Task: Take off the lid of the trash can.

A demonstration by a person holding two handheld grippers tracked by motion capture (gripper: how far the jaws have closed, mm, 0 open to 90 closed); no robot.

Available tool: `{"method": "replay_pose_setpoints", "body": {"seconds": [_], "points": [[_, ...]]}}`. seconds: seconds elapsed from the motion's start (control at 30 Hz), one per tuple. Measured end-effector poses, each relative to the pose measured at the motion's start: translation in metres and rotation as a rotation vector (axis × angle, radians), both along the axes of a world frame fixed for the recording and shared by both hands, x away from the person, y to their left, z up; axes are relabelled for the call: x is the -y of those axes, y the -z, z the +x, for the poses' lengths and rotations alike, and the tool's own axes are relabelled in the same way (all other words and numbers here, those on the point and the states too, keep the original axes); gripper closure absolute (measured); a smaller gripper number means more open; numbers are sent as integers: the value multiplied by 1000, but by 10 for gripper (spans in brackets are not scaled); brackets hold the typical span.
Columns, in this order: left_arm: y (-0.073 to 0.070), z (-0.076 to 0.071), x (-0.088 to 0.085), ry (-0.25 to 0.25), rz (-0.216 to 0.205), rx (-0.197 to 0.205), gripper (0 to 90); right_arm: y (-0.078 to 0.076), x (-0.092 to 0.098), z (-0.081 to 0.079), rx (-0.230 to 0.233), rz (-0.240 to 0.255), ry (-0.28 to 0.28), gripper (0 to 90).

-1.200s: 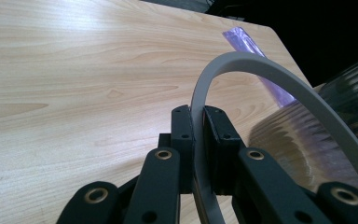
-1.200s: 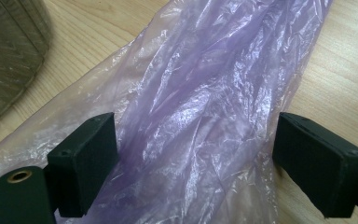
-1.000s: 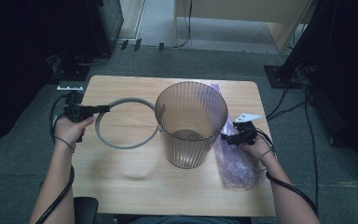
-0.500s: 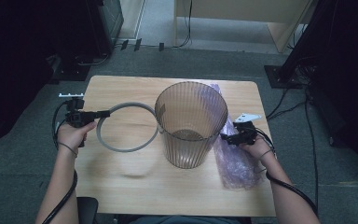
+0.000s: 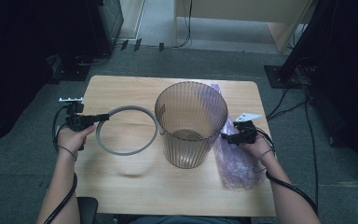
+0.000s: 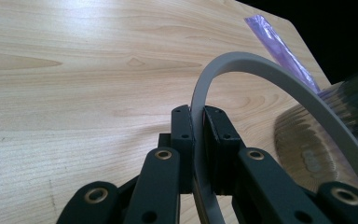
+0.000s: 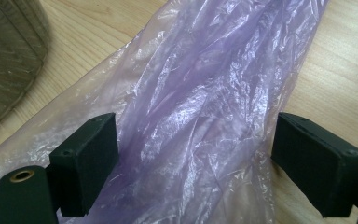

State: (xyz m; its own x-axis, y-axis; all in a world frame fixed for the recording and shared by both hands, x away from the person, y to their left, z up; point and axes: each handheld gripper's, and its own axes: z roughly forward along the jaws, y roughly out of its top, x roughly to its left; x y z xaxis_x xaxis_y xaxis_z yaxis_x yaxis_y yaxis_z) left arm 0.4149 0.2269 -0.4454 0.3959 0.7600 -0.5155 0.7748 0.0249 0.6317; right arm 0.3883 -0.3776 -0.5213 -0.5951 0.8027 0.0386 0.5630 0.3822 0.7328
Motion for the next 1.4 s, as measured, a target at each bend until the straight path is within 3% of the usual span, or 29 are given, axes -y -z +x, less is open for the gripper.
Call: {"method": "replay_pose_setpoints", "body": {"seconds": [0.1,0.37,0.93,1.4], "points": [[3,0,1,3,24,3,830,-2,1,0,10,11,1,144],[12,0,-3,-1,29,-5,830,-8,7,1,24,41,19,144],[35,1,-14,-23,56,-25,829,0,2,1,-11,10,14,146],[48,2,-12,-15,70,-43,822,2,-1,0,10,-4,-4,134]]}}
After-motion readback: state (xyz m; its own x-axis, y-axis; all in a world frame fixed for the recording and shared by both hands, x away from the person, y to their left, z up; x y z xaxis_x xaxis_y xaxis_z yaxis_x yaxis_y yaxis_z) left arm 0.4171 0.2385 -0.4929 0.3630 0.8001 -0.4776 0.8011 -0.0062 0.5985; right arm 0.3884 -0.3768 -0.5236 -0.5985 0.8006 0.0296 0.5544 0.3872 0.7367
